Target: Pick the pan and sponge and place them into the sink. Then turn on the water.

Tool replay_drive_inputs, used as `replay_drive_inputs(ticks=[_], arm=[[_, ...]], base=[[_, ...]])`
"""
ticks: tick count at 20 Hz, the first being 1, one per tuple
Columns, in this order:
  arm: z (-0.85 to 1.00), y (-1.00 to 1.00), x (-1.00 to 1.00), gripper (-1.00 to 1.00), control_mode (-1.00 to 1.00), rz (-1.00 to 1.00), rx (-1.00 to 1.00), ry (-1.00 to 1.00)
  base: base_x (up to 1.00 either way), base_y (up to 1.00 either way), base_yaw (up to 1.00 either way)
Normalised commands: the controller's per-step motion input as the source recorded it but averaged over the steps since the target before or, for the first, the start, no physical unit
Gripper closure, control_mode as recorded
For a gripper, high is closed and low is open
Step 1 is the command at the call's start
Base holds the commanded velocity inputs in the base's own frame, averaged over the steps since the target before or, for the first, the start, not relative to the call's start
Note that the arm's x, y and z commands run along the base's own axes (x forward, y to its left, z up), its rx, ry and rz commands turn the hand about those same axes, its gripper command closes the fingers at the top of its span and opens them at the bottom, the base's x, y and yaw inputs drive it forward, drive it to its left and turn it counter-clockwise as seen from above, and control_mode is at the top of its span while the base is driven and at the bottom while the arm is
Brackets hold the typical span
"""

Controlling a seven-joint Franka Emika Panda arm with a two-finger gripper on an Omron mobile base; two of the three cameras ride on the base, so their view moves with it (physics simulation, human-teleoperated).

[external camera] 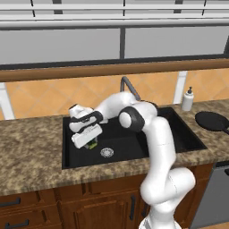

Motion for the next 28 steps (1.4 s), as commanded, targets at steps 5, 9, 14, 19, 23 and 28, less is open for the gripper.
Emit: replay_drive_inputs(ticks=[5, 9, 14, 19, 23, 28], arm=[[-0.60, -0.01, 0.11, 1.00, -1.00, -0.03, 0.00, 0.00], [-0.44, -0.18, 0.02, 1.00, -1.00, 0.00, 0.04, 0.00], [-0.18, -0.31, 0.02, 1.00, -1.00, 0.00, 0.08, 0.00], [-0.33, -0.14, 0.08, 1.00, -1.00, 0.00, 0.05, 0.00], [-0.38, -0.15, 0.03, 1.00, -1.00, 0.00, 0.08, 0.00], [-0.29, -0.04, 0.12, 1.00, -1.00, 0.00, 0.09, 0.00]], base=[[0.00, 0.00, 0.00], [0.00, 0.00, 0.00], [0.00, 0.00, 0.00], [0.00, 0.00, 0.00], [0.00, 0.00, 0.00], [0.00, 0.00, 0.00]])
